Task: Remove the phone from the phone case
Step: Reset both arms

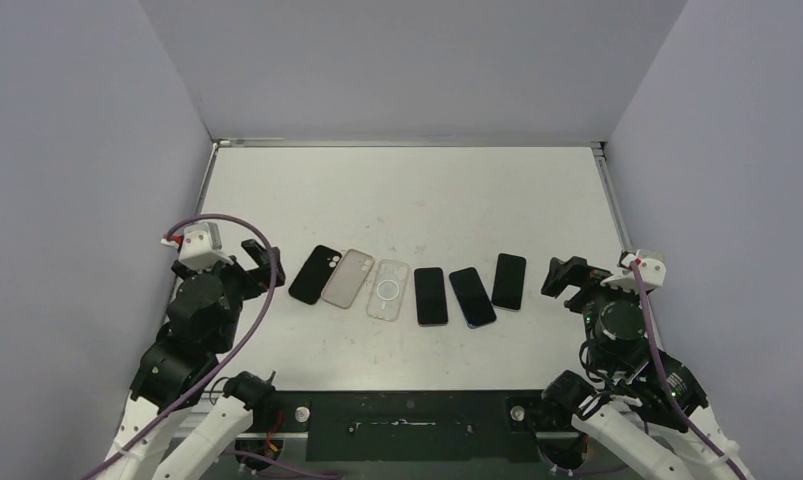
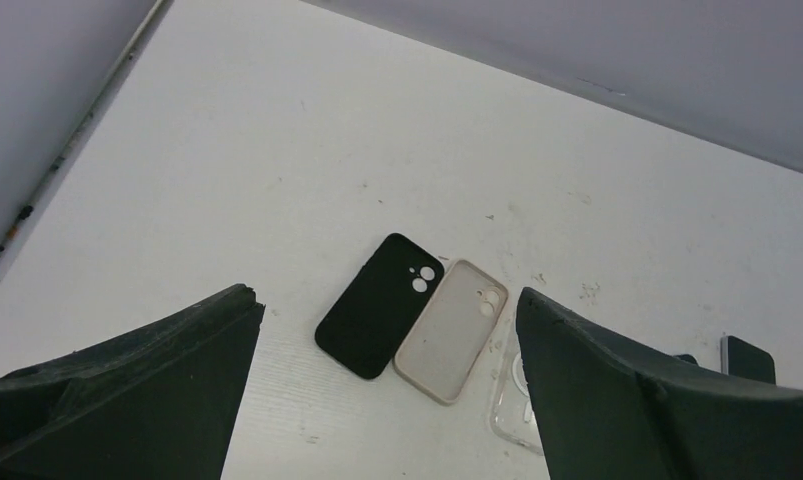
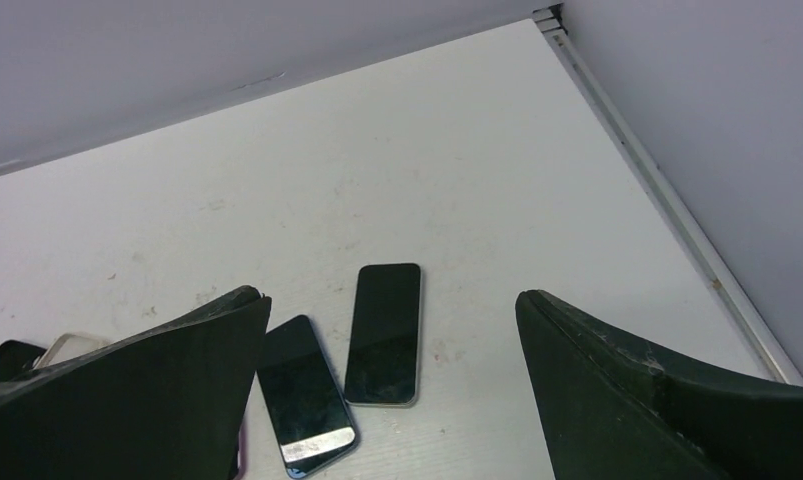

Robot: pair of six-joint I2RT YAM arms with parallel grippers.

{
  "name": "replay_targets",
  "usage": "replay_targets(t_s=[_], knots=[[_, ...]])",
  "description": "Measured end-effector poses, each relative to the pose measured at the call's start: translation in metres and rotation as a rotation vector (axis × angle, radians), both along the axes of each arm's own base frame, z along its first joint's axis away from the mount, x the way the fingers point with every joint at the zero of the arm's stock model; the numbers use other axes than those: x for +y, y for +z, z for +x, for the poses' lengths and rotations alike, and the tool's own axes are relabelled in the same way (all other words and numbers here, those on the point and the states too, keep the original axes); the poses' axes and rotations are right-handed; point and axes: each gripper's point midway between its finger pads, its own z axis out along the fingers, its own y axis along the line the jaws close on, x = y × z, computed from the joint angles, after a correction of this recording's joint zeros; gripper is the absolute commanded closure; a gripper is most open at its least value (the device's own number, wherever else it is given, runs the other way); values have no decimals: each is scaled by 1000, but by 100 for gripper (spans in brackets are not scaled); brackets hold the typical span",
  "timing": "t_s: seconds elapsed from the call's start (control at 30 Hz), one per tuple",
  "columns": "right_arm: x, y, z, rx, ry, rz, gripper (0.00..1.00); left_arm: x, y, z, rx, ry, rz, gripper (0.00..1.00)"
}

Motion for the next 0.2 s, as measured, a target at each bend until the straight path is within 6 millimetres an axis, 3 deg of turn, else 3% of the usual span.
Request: replay_targets(t_s=[0.2], knots=[[-17, 5, -8, -22, -46, -30, 0, 17, 2, -7, -8, 68, 24, 3]])
